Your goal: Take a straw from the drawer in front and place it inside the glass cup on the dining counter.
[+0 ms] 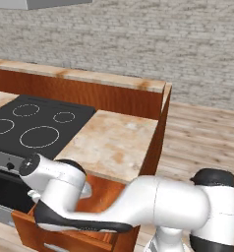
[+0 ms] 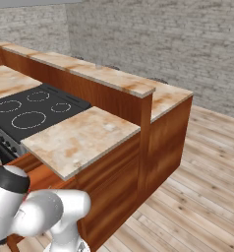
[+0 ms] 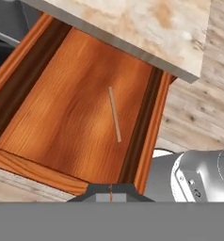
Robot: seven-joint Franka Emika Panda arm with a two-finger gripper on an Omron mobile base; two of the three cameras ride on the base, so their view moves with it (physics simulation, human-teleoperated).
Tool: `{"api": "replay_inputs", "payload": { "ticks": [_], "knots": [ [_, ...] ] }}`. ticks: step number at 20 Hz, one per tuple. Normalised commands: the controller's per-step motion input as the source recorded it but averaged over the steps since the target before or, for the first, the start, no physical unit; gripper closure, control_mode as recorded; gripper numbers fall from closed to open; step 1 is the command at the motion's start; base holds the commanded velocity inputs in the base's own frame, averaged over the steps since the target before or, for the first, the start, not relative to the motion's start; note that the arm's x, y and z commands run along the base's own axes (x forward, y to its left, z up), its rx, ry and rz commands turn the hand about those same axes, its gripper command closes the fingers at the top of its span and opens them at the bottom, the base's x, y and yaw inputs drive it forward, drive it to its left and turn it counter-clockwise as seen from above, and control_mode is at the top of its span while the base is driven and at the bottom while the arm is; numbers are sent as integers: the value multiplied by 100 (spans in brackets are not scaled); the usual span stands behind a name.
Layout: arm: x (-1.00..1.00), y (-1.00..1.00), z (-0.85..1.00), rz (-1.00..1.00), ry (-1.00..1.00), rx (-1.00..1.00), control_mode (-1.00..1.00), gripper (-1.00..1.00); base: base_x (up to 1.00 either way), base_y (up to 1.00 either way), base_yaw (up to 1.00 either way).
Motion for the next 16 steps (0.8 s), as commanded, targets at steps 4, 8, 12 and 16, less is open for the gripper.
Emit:
{"api": "replay_inputs", "payload": {
  "ticks": [4,8,12,16],
  "knots": [
    [35,-32,0,0,14,23,-100,100,0,0,0],
    [30,-21,0,1,15,22,-100,100,0,0,0],
    [27,-2,0,1,13,11,-100,100,0,0,0],
    [27,-1,0,0,12,11,-100,100,0,0,0]
  ]
}}
